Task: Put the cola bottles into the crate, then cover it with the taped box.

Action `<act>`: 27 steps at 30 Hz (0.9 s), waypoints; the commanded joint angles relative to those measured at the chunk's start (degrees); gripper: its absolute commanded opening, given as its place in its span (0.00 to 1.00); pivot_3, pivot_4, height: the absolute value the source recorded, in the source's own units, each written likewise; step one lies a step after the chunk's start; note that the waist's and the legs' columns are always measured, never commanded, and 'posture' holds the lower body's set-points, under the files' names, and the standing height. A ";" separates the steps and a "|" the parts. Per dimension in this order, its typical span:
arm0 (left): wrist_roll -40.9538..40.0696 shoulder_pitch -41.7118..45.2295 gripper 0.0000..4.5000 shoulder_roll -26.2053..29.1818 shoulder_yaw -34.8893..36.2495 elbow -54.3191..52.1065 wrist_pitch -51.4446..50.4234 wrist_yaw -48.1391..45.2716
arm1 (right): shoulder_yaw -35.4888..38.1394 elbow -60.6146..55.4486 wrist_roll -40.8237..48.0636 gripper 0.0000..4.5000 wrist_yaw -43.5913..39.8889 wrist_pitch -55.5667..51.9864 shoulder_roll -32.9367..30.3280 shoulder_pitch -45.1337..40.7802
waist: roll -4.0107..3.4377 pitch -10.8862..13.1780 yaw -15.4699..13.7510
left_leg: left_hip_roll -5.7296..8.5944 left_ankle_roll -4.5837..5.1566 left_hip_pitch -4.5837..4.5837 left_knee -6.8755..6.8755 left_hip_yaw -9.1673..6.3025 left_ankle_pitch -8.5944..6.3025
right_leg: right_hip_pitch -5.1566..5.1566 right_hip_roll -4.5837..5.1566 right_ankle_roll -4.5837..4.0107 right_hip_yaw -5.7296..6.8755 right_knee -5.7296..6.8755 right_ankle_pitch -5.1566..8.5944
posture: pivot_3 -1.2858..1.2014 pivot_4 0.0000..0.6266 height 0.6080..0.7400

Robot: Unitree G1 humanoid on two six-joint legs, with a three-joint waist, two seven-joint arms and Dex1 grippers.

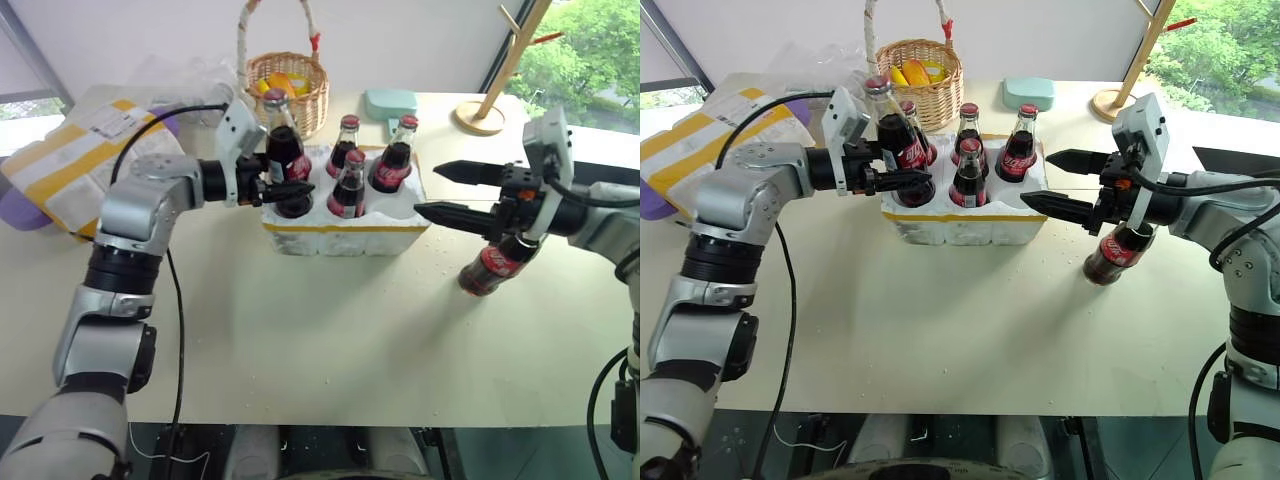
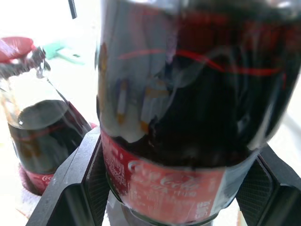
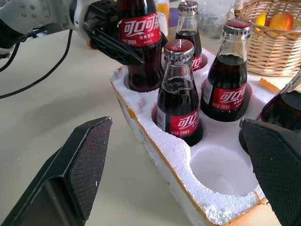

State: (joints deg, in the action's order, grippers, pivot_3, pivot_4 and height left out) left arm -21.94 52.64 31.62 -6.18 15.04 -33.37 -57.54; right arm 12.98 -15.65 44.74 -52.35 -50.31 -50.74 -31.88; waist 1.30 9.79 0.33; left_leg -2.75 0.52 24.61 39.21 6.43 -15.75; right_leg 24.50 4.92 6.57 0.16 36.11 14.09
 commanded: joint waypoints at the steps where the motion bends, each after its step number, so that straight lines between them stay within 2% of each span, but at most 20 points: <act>1: 0.32 3.22 0.64 -0.37 0.90 -0.55 2.21 -1.40 | 2.95 -2.17 1.38 1.00 0.47 0.21 -1.01 0.18 | 0.00 0.00 -0.06 | 0.00 0.00 0.00 0.00 -0.02 0.00 | 0.00 0.00 0.00 0.00 0.01 0.00 | 0.52 0.24 1.00; 9: 4.41 -0.34 0.64 0.61 -3.45 -0.55 3.74 -5.47 | 2.51 -1.47 0.99 1.00 0.87 0.79 -0.87 -0.21 | 0.00 0.00 -0.03 | 0.00 0.00 0.00 0.00 -0.04 0.00 | 0.00 -0.01 0.00 0.00 0.01 0.00 | 0.52 0.24 1.00; 18: 9.93 -0.74 0.64 -2.73 -3.72 6.14 7.05 -0.23 | 1.97 -0.91 0.49 1.00 0.88 1.35 -0.79 -0.70 | -0.08 -0.05 -0.63 | 0.00 0.01 -0.05 0.02 -0.04 0.00 | -0.04 0.00 0.00 0.00 0.02 0.00 | 0.52 0.24 1.00; 19: 9.65 -0.84 0.86 -2.91 -3.13 6.24 6.97 0.09 | 1.93 -0.82 0.40 1.00 0.89 1.41 -0.81 -0.72 | -0.08 -0.05 -0.82 | 0.00 0.01 -0.08 0.02 -0.04 0.00 | -0.07 0.00 0.00 0.00 0.03 0.00 | 0.52 0.24 1.00; 21: 9.11 -1.08 0.99 -3.01 -2.17 6.05 6.48 0.50 | 1.87 -0.63 0.25 1.00 0.88 1.57 -0.86 -0.73 | -0.08 -0.05 -1.01 | 0.00 0.01 -0.09 0.03 -0.06 0.00 | -0.09 0.00 -0.01 0.00 0.03 0.00 | 0.52 0.24 1.00; 27: 1.35 -4.79 0.99 0.93 4.28 -3.97 -1.32 -2.57 | 2.52 -1.07 -0.05 1.00 0.78 1.59 -1.62 0.01 | -0.08 -0.05 -0.59 | -0.03 0.01 -0.08 0.03 -0.15 0.00 | -0.06 0.00 -0.01 0.00 0.04 0.00 | 0.52 0.24 1.00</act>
State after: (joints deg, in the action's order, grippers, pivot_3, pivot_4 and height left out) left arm -17.44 48.14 30.90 -5.22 15.19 -32.15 -58.84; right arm 13.79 -15.63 44.56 -51.47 -49.63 -51.01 -31.41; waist 1.22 9.74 -0.25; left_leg -2.79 0.53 24.53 39.23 6.28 -15.75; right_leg 24.46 4.91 6.56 0.16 36.16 14.09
